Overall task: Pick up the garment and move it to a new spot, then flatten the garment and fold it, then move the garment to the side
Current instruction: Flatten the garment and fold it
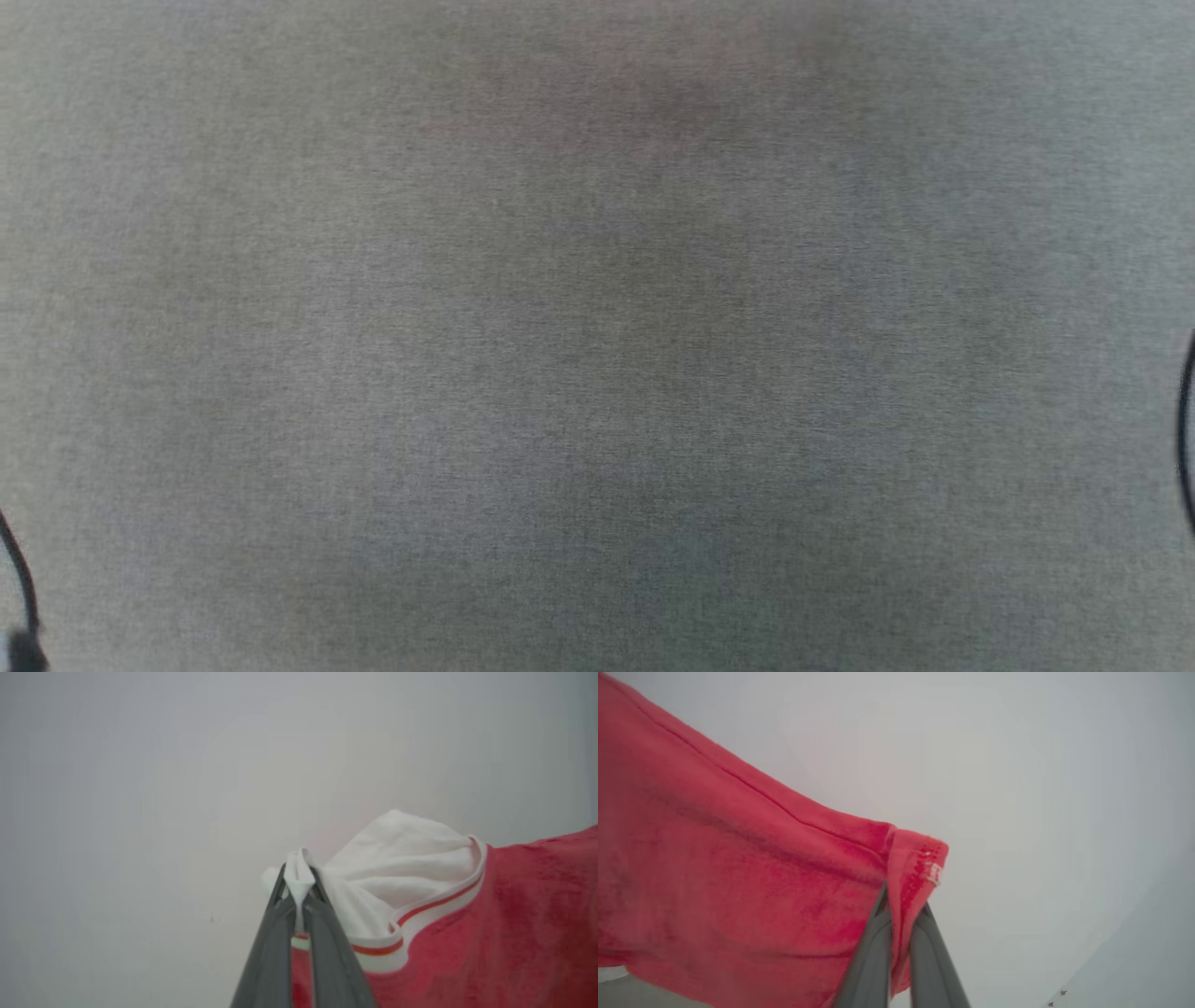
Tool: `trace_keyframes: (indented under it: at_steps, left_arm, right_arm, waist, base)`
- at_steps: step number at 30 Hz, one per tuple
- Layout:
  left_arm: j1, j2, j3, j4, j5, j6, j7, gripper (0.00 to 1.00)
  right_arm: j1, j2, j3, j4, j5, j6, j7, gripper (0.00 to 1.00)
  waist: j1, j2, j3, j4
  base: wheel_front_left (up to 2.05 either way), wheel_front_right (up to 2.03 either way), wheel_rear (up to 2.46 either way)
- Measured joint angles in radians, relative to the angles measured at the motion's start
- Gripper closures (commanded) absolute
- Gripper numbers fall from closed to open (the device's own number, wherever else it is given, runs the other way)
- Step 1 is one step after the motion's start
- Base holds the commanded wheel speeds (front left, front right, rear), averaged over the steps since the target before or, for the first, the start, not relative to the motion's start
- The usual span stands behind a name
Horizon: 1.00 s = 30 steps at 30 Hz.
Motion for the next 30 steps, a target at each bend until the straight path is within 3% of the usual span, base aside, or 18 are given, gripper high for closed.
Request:
trace_keyframes:
  at_steps: [6,12,16,19,23,30]
  left_arm:
    - [0.215,-0.012,-0.061,0.065,-0.013,-0.057,0.011,1.0]
    - [0.377,-0.013,-0.145,0.012,-0.114,-0.061,0.147,1.0]
    - [0.504,0.044,-0.205,-0.117,-0.233,-0.062,0.292,1.0]
    - [0.597,0.109,-0.242,-0.214,-0.312,-0.062,0.378,1.0]
    - [0.708,0.186,-0.255,-0.331,-0.395,-0.061,0.448,1.0]
    - [0.884,0.322,-0.273,-0.612,-0.496,0.062,0.514,1.0]
  right_arm:
    - [0.112,0.028,0.038,0.139,0.054,0.0,0.021,1.0]
    - [0.219,0.052,0.09,0.206,0.183,0.0,0.08,1.0]
    - [0.31,0.061,0.149,0.204,0.303,0.0,0.161,1.0]
    - [0.387,0.053,0.203,0.142,0.391,0.0,0.217,1.0]
    - [0.517,-0.006,0.275,0.0,0.489,0.0,0.297,1.0]
    - [0.812,-0.16,0.338,-0.381,0.651,0.0,0.495,1.0]
  waist:
    - [0.0,0.0,-0.011,0.015]
    - [0.0,0.0,-0.028,0.027]
    - [0.0,0.0,-0.048,0.033]
    - [0.0,0.0,-0.064,0.034]
    - [0.0,0.0,-0.084,0.035]
    - [0.0,0.0,-0.107,0.039]
  base:
    - [0.0,0.0,0.0]
    - [0.0,0.0,0.0]
    - [0.0,0.0,0.0]
    - [0.0,0.0,0.0]
    - [0.0,0.0,0.0]
    - [0.0,0.0,0.0]
